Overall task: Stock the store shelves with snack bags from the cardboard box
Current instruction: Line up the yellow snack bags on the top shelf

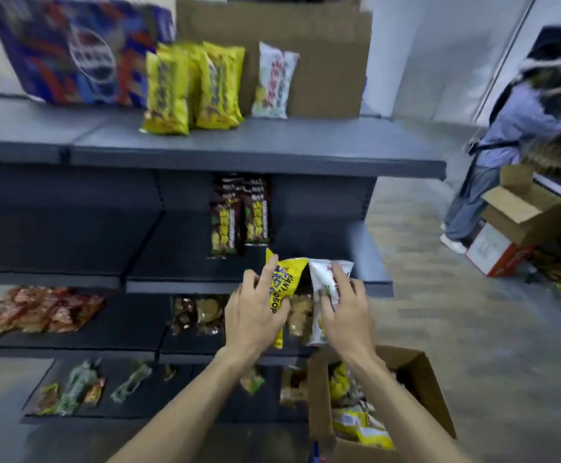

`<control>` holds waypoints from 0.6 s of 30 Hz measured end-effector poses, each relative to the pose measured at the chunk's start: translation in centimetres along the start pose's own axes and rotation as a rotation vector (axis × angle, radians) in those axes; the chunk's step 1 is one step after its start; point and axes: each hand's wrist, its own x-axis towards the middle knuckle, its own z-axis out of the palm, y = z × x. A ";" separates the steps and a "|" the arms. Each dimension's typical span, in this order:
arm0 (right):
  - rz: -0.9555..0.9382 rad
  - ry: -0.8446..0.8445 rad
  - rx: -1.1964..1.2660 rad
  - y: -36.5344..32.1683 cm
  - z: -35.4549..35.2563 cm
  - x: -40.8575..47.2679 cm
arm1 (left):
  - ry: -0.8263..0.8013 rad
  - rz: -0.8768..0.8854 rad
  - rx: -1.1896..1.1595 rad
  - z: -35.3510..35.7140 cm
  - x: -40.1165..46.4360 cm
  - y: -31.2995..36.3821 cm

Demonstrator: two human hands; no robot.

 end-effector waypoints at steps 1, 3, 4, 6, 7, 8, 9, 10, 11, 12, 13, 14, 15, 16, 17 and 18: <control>-0.027 0.031 0.015 -2.1 -0.3 0.8 | 0.043 0.002 0.001 -1.8 0.8 -0.2; -0.095 0.093 0.034 -6.0 -1.0 2.3 | 0.124 0.012 -0.005 -5.3 2.5 -0.6; -0.127 0.116 0.044 -7.8 -1.4 3.1 | 0.158 0.016 -0.007 -6.8 3.2 -0.7; -0.190 0.151 0.058 -11.0 -2.0 4.7 | 0.215 0.025 0.004 -9.5 4.8 -1.1; -0.215 0.160 0.062 -12.4 -2.3 5.5 | 0.238 0.029 0.014 -10.7 5.7 -1.2; -0.237 0.164 0.063 -13.7 -2.5 6.4 | 0.256 0.031 0.020 -11.7 6.6 -1.3; -0.256 0.166 0.059 -14.7 -2.7 7.3 | 0.270 0.031 0.022 -12.5 7.5 -1.5; -0.272 0.166 0.050 -15.7 -2.9 8.3 | 0.283 0.035 0.023 -13.2 8.4 -1.5; -0.286 0.166 0.042 -16.5 -3.1 9.4 | 0.299 0.041 0.027 -13.9 9.4 -1.4; -0.297 0.164 0.038 -17.2 -3.3 10.5 | 0.318 0.047 0.033 -14.4 10.4 -1.3; -0.307 0.161 0.037 -17.8 -3.4 11.7 | 0.339 0.051 0.037 -14.8 11.5 -1.2; -0.316 0.159 0.039 -18.3 -3.5 13.0 | 0.360 0.055 0.040 -15.2 12.7 -1.0; -0.321 0.158 0.043 -18.7 -3.6 14.4 | 0.380 0.061 0.042 -15.5 14.0 -0.8; -0.328 0.162 0.050 -19.2 -3.6 15.8 | 0.395 0.065 0.042 -15.6 15.3 -0.5; -0.339 0.172 0.060 -19.5 -3.6 17.3 | 0.406 0.068 0.038 -15.7 16.6 -0.2; -0.353 0.187 0.070 -19.9 -3.5 18.8 | 0.412 0.064 0.031 -15.7 18.1 0.1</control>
